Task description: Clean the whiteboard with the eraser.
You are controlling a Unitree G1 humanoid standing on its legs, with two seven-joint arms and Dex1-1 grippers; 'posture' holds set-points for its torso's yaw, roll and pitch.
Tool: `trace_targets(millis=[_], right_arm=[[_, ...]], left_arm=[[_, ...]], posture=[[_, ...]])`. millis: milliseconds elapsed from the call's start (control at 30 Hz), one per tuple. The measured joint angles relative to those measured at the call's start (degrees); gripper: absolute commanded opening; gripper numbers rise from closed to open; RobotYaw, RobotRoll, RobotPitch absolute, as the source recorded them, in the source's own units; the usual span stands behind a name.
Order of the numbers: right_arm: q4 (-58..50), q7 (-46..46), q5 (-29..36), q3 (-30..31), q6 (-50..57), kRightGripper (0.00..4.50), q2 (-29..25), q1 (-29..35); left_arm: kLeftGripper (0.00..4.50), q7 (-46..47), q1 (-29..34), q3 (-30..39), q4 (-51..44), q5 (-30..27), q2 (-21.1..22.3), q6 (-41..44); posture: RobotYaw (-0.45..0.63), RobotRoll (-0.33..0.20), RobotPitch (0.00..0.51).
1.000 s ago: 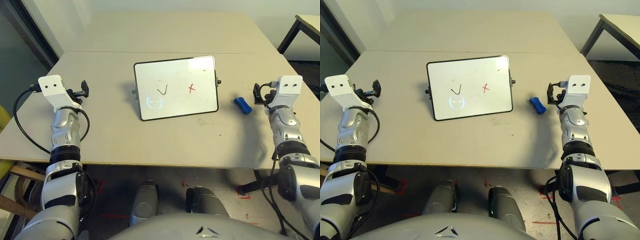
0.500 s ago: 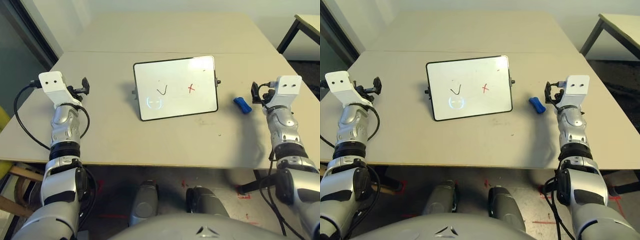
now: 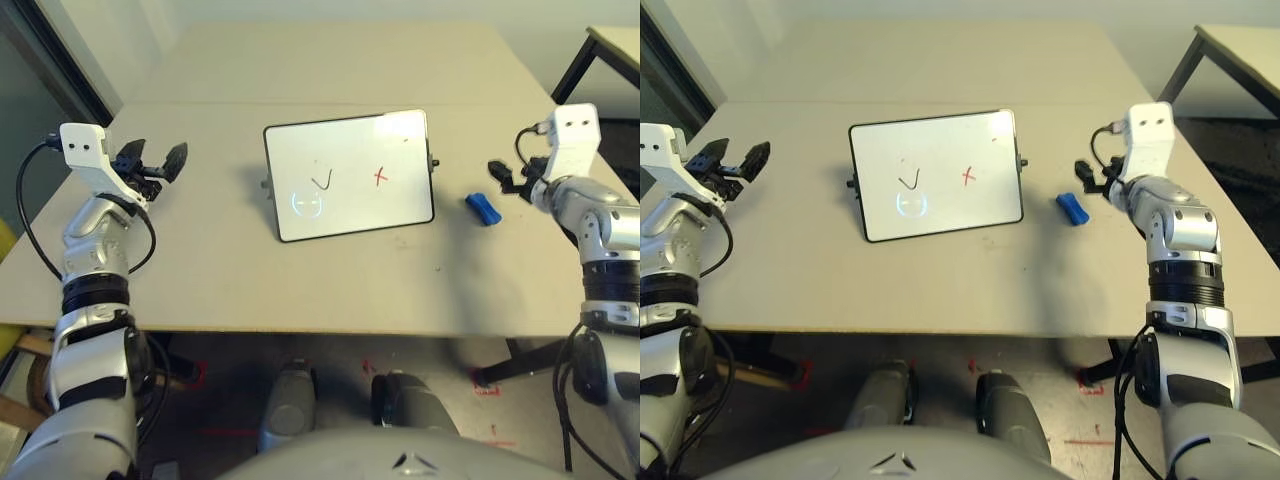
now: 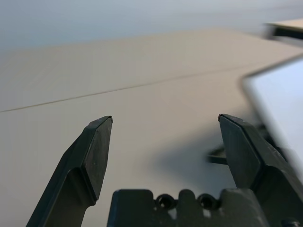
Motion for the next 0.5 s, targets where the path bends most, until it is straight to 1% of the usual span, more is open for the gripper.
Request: trace_targets(millis=[133,267,367,500], right_arm=[[0.8,2.9,-1.11,4.39,2.63,4.45,-1.99,-1.39],[4.51,4.77,-2.04,6.99,2.52,4.45,-1.94,-1.45],[8.21,5.15,-3.34,7.64,0.66,4.45,-1.59,-1.83],[13.93,5.52,-4.8,8.02,-2.92,4.45,-0.63,-2.82]], left_arm=[[4.5,-9.83,-0.01,-2.88,-4.51,-2.0,3.08,7.65],[4.5,-17.34,0.08,-5.95,-9.31,-2.86,5.51,13.85],[4.5,-20.69,0.15,-8.12,-11.53,-2.78,6.9,16.07],[4.5,-22.07,0.15,-9.78,-12.28,-2.13,7.09,16.23]], posture=[[0.28,0.0,0.061],[0.29,0.0,0.055],[0.29,0.0,0.052],[0.28,0.0,0.047]])
